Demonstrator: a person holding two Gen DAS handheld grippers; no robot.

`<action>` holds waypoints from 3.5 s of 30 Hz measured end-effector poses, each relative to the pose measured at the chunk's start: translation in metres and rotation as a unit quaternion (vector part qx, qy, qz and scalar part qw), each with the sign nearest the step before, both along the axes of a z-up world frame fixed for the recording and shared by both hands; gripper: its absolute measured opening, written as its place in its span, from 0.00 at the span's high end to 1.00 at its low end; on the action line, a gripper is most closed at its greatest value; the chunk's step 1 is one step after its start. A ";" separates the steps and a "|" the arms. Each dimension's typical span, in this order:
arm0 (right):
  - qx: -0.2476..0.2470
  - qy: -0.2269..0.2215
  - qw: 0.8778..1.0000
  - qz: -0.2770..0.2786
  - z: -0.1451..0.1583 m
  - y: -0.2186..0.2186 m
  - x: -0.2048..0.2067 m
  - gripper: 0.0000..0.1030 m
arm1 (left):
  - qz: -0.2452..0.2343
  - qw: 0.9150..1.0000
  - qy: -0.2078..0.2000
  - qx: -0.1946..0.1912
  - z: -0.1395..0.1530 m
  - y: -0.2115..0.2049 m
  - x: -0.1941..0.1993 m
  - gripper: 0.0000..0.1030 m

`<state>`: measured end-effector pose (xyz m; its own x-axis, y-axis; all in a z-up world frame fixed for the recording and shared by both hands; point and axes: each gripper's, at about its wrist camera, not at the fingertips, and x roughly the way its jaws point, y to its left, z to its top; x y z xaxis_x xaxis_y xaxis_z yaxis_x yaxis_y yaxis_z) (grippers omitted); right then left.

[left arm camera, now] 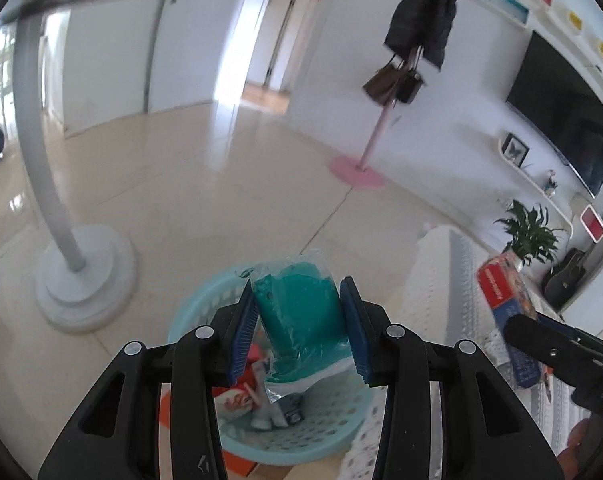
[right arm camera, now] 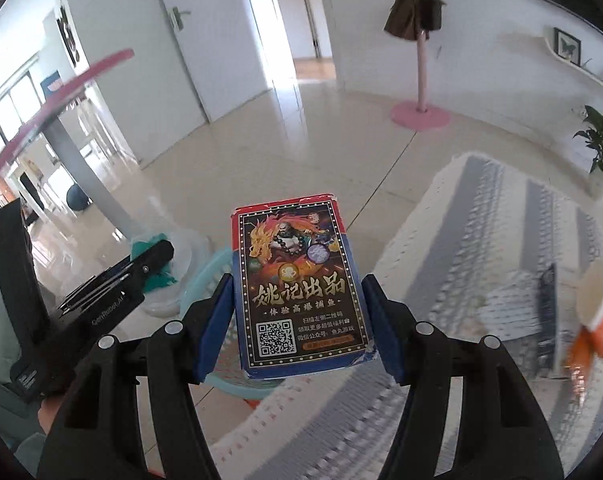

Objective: Collect trash
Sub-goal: 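Drop the teal sponge into the basket while the right tool drops the card box in, then move both open tools back toward the table, then grasp the orange paper cup with the right tool and lift it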

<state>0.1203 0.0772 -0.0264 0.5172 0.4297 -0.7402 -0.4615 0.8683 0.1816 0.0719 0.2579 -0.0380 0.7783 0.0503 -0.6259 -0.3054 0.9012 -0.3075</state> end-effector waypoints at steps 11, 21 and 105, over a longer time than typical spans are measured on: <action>0.024 0.051 0.998 -0.011 -0.030 0.009 0.021 0.36 | 0.010 0.999 0.014 -0.041 -0.009 0.014 0.007 0.34; 0.039 0.010 0.999 -0.027 -0.002 -0.033 0.000 0.36 | -0.022 0.999 -0.021 -0.021 0.003 -0.020 0.006 0.42; 0.088 0.033 0.954 -0.284 -0.072 -0.420 0.020 0.55 | -0.301 0.951 0.069 0.026 -0.050 -0.243 0.064 0.95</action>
<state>0.1405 -0.3425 -0.0983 0.6577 0.2149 -0.7220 0.0917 0.9285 0.3599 0.1361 0.0147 -0.0878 0.5863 -0.3440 -0.7335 0.2355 0.9387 -0.2520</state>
